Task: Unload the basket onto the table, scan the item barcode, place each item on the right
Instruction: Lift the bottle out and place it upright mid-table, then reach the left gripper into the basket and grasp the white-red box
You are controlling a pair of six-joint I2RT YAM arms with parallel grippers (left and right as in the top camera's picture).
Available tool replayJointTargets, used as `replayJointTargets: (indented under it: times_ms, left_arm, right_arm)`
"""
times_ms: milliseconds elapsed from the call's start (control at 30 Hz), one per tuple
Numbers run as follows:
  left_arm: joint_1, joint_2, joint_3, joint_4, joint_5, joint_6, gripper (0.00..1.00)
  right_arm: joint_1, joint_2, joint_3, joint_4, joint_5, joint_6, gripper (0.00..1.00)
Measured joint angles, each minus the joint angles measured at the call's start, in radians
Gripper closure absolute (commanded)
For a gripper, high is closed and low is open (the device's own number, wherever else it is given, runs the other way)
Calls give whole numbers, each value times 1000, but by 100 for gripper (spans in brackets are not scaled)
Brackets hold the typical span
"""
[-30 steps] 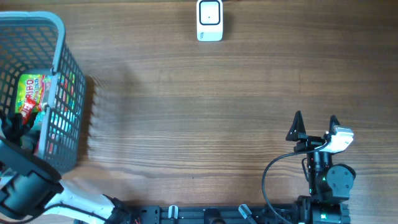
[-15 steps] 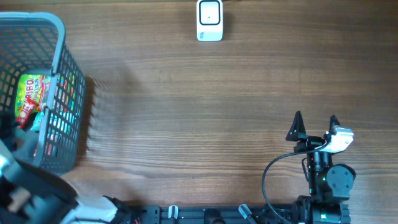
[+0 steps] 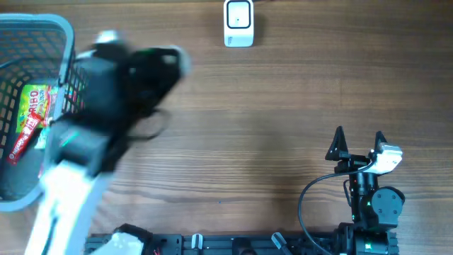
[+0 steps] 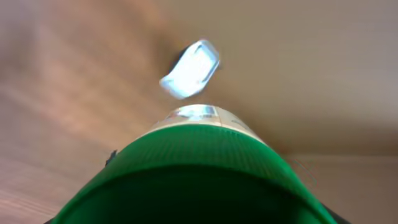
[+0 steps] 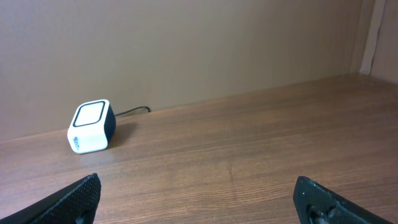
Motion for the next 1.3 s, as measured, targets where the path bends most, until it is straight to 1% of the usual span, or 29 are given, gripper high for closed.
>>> replayJointTargets:
  times_ms: [33, 67, 100, 133, 267, 300, 367, 433, 467, 500, 567, 633, 667, 700, 733, 800, 867, 900, 933, 967, 1000, 1033, 1067, 1100, 1133, 1167, 1200, 1267, 1300]
  left_arm:
    - [-93, 140, 0, 18, -53, -1, 38]
    - [-155, 268, -5, 42, -75, -2, 38]
    - [-185, 344, -8, 69, -88, -4, 38]
    - [-223, 458, -9, 120, -99, -4, 38]
    - [-325, 752, -16, 188, -69, -4, 35]
    - [-345, 775, -19, 204, -65, 6, 34]
    - [-381, 794, -19, 229, -64, 55, 34]
    - [-413, 794, -19, 211, -64, 121, 33]
    - [-426, 794, -19, 190, -64, 163, 28]
    - [-443, 794, -19, 171, -62, 244, 25]
    - [-453, 794, -19, 165, -55, 367, 15]
    - [-465, 794, -19, 162, -50, 512, 0]
    - [-468, 794, -13, 143, -48, 567, 0]
    - [-468, 792, 12, 95, -49, 596, 0]
    - [-468, 785, 58, 17, -57, 630, 0]
    - [-468, 721, 258, -119, -119, 677, 0]
    - [-462, 600, 465, -225, -256, 679, 0]
    - [-442, 501, 539, -264, -343, 651, 0]
    - [-381, 358, 585, -323, -459, 577, 0]
    - [-289, 268, 601, -394, -520, 485, 0]
    - [-207, 219, 601, -454, -535, 349, 0]
    - [0, 143, 602, -541, -594, 271, 0]
    - [173, 118, 596, -617, -579, 173, 0]
    - [372, 117, 586, -637, -541, 116, 0]
    - [509, 122, 569, -643, -500, 76, 0]
    - [616, 126, 537, -631, -441, 59, 0]
    - [773, 143, 469, -611, -375, 36, 0]
    - [899, 173, 320, -505, -272, 30, 0]
    - [940, 188, 260, -464, -245, 32, 0]
  right_arm:
    - [0, 0, 0, 0, 0, 0, 0]
    - [0, 0, 0, 0, 0, 0, 0]
    - [0, 0, 0, 0, 0, 0, 0]
    - [0, 0, 0, 0, 0, 0, 0]
    - [0, 0, 0, 0, 0, 0, 0]
    - [0, 0, 0, 0, 0, 0, 0]
    - [0, 0, 0, 0, 0, 0, 0]
    - [0, 0, 0, 0, 0, 0, 0]
    - [0, 0, 0, 0, 0, 0, 0]
    - [0, 0, 0, 0, 0, 0, 0]
    - [0, 0, 0, 0, 0, 0, 0]
    - [0, 0, 0, 0, 0, 0, 0]
    - [0, 0, 0, 0, 0, 0, 0]
    - [0, 0, 0, 0, 0, 0, 0]
    - [0, 0, 0, 0, 0, 0, 0]
    - [0, 0, 0, 0, 0, 0, 0]
    - [0, 0, 0, 0, 0, 0, 0]
    - [0, 0, 0, 0, 0, 0, 0]
    - [0, 0, 0, 0, 0, 0, 0]
    - [0, 0, 0, 0, 0, 0, 0]
    - [-1, 0, 0, -1, 0, 0, 0]
    - [-2, 0, 0, 0, -1, 0, 0]
    - [-3, 0, 0, 0, 0, 0, 0]
    - [-4, 0, 0, 0, -3, 0, 0]
    - [-5, 0, 0, 0, -4, 0, 0]
    - [-5, 0, 0, 0, -4, 0, 0]
    - [-5, 0, 0, 0, -4, 0, 0]
    - [-5, 0, 0, 0, -4, 0, 0]
    - [-5, 0, 0, 0, -4, 0, 0]
